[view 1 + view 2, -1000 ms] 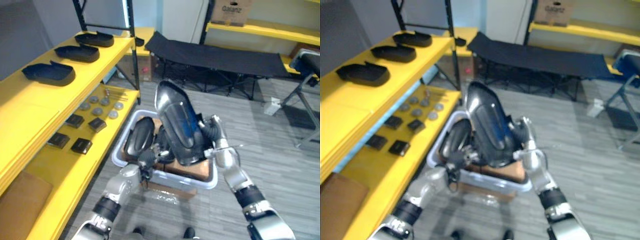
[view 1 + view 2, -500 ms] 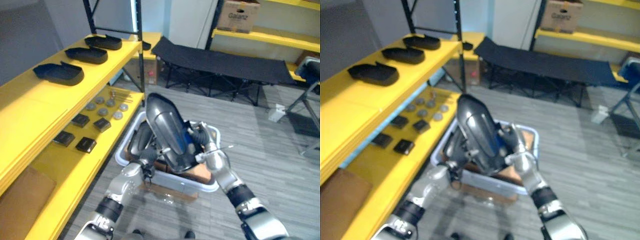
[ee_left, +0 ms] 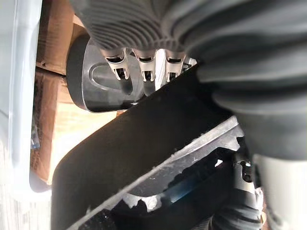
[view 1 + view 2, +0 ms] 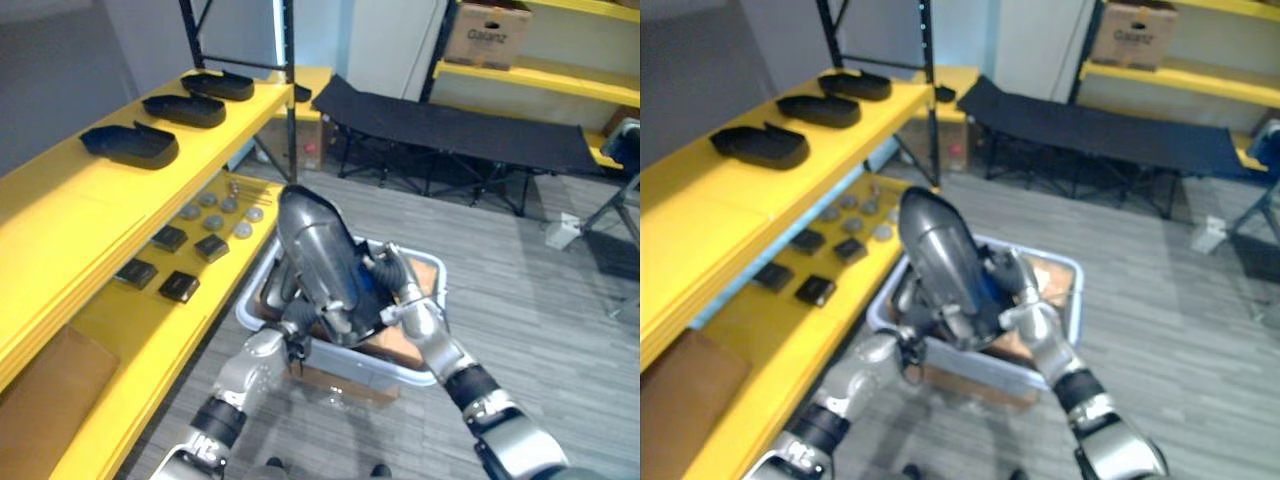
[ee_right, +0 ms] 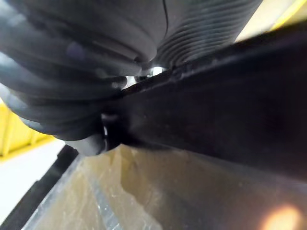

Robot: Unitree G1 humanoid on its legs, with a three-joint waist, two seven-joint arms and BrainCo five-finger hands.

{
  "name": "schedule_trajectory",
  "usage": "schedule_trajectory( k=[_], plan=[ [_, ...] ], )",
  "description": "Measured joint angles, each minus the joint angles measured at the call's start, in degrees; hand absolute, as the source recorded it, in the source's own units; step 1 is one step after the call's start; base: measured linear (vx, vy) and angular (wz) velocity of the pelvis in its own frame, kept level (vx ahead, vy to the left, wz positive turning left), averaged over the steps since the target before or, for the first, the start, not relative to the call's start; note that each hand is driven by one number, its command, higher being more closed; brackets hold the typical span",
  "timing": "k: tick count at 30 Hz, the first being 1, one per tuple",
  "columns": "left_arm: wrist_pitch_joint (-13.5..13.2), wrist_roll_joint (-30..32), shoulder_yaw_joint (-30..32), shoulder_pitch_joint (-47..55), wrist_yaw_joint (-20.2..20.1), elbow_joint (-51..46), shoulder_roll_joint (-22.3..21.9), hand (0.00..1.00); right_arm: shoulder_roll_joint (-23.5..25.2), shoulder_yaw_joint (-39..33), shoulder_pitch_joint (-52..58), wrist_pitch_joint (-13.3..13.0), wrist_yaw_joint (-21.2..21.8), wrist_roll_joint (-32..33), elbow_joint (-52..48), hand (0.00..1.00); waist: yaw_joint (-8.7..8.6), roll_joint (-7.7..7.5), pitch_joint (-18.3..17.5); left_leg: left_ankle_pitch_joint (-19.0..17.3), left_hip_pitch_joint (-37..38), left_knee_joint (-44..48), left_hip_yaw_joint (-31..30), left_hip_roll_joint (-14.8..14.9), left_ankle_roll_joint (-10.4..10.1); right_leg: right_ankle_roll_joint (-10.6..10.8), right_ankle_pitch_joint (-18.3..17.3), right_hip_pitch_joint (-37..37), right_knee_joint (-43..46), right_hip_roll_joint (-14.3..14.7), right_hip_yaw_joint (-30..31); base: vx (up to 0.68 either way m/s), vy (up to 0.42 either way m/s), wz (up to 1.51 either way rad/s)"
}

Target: Walk over and take plastic housings, then place them on the shelf

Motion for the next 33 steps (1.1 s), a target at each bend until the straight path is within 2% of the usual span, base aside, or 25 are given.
schedule_trajectory(
  k=[5, 12, 15, 23, 26, 33],
  plan=[
    [-3.6, -0.1, -0.1, 0.3, 3.8, 0.5, -0.2, 1.0, 0.9, 0.6, 0.0, 0.0, -0.2, 1.1, 0.0, 1.0, 0.08, 0.0, 0.0, 0.0, 0.0, 0.0, 0.0, 0.0, 0.0, 0.0, 0.0, 0.0, 0.0, 0.0, 0.0, 0.0, 0.0, 0.0],
    [-7.5, 0.1, 1.1, 2.2, 8.5, 1.1, -1.1, 1.0, 2.9, 1.8, 1.1, -1.4, -1.4, 3.1, -1.0, 1.0, -0.01, 0.0, 0.0, 0.0, 0.1, 0.0, 0.1, 0.0, 0.0, 0.0, 0.0, 0.0, 0.0, 0.0, 0.1, 0.0, 0.0, 0.0],
    [-8.4, 0.2, 1.4, 2.9, 9.6, 1.1, -1.1, 1.0, 4.3, 1.7, 2.7, -1.4, -2.4, 5.0, -1.3, 1.0, 0.01, 0.0, 0.0, 0.0, 0.1, 0.0, 0.2, 0.1, 0.0, 0.0, 0.0, -0.1, 0.0, 0.0, 0.2, 0.0, 0.0, 0.0],
    [-8.5, 0.4, 1.5, 3.7, 12.3, -1.9, -1.2, 1.0, 4.5, 1.6, 4.4, -2.9, -2.9, 7.2, -3.8, 1.0, -0.33, 0.02, 0.0, -0.1, 0.3, -0.1, 1.2, 0.3, -0.1, -0.2, 0.0, -0.4, -0.1, 0.1, 0.7, -0.01, -0.001, -0.05],
    [-8.5, -2.7, 1.4, 3.7, 12.3, -1.9, -1.2, 1.0, 4.4, 1.6, 5.1, -4.0, -2.9, 7.2, -4.7, 1.0, -0.57, 0.02, 0.0, -0.2, 0.7, -0.1, 1.6, 0.4, -0.2, -0.2, 0.0, -0.4, -0.1, 0.1, 1.5, 0.0, 0.003, -0.1],
    [-8.5, -2.9, 0.1, 3.7, 14.9, -1.9, -1.4, 1.0, 3.9, 2.2, 6.4, -5.0, -3.8, 7.2, -5.1, 1.0, -1.05, 0.01, 0.0, -0.3, 0.8, -0.1, 1.7, 0.5, -0.2, -0.3, 0.0, -0.5, -0.1, 0.1, 1.6, 0.0, 0.001, -0.02]
  ],
)
